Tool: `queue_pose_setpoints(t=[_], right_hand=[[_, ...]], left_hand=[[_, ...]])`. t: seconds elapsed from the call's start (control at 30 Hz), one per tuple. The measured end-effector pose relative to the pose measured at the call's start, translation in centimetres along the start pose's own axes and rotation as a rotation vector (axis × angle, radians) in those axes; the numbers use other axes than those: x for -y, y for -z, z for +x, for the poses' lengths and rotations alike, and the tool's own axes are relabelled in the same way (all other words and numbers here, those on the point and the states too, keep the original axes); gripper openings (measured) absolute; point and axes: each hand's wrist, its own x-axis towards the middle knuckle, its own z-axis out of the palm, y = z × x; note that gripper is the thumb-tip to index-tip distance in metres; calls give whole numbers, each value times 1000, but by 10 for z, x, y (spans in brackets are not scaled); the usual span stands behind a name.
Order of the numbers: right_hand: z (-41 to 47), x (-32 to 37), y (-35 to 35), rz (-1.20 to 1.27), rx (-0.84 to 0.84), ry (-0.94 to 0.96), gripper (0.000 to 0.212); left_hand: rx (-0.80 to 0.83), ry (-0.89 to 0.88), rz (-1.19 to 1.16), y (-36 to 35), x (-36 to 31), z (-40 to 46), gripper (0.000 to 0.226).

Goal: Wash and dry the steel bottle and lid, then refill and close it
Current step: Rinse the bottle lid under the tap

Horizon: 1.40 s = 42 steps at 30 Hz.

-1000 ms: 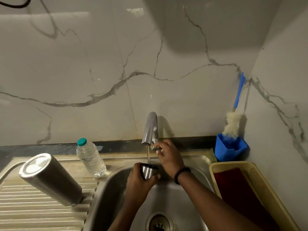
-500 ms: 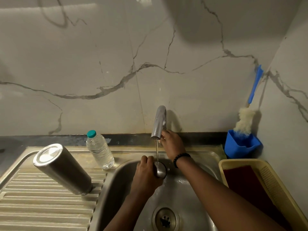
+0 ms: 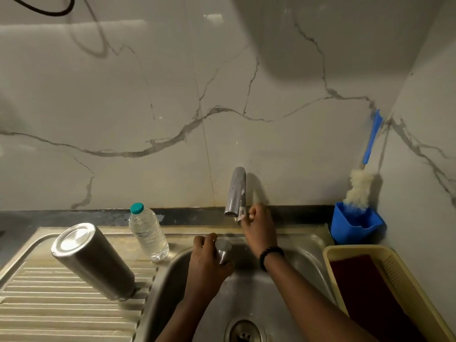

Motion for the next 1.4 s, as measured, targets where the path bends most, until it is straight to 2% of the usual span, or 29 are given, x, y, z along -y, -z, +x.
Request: queue_pose_setpoints(t=[0.03, 0.13, 0.17, 0.2, 0.3, 0.43, 0.5, 0.57, 0.7, 0.8, 0.87, 0.93, 0.97, 1.03, 1.07, 1.1, 1.23, 1.33, 1.4], right_hand=[[-11, 0, 2, 31, 64, -33, 17], [-47, 6, 11, 183, 525, -158, 31], [-56, 7, 13, 244, 623, -185, 31], [-62, 8, 14, 295, 652, -201, 30], [-68, 6, 22, 485, 613, -281, 34], [-69, 8, 32, 712, 641, -395, 48], [-69, 13, 37, 707, 604, -389, 50], [-72, 16, 40, 659, 563, -377, 51], [-80, 28, 46, 610, 569, -268, 44], [-84, 24, 53, 637, 605, -173, 42], [-91, 12, 58, 630, 514, -55, 37], [-103, -5, 48, 681, 518, -94, 35], [-109, -19, 37, 539, 531, -101, 33], [-122, -40, 13, -63, 721, -57, 29], [-124, -48, 2, -388, 662, 18, 31], [-130, -54, -7, -514, 614, 69, 33], [-134, -32, -20, -481, 582, 107, 46], [-142, -10, -32, -305, 556, 81, 44], [-151, 4, -42, -204, 583, 83, 48]], left_hand=[[-9, 9, -34, 0, 0, 0, 62], [-14, -26, -99, -1, -2, -4, 55], [-21, -39, -123, -1, -3, -5, 54], [-35, -49, -159, 0, -5, -7, 52], [2, -78, -299, 9, -15, -10, 46], [77, -67, -496, 24, -26, -12, 42], [-37, -79, -433, 27, -31, -15, 40], [-122, -24, -411, 29, -35, -21, 29], [-48, 37, -652, 38, -38, -34, 7], [-45, 59, -722, 49, -33, -42, 9], [-40, 94, -690, 54, -27, -48, 12], [8, 136, -593, 58, -17, -55, 9], [35, 137, -488, 59, -9, -57, 11], [99, 81, -215, 62, 5, -64, 25], [115, 80, -118, 64, 10, -69, 27], [136, 96, -67, 66, 14, -74, 27], [105, 178, -75, 76, 29, -83, 24], [112, 125, 50, 87, 43, -88, 9], [172, 82, 35, 98, 51, -91, 11]])
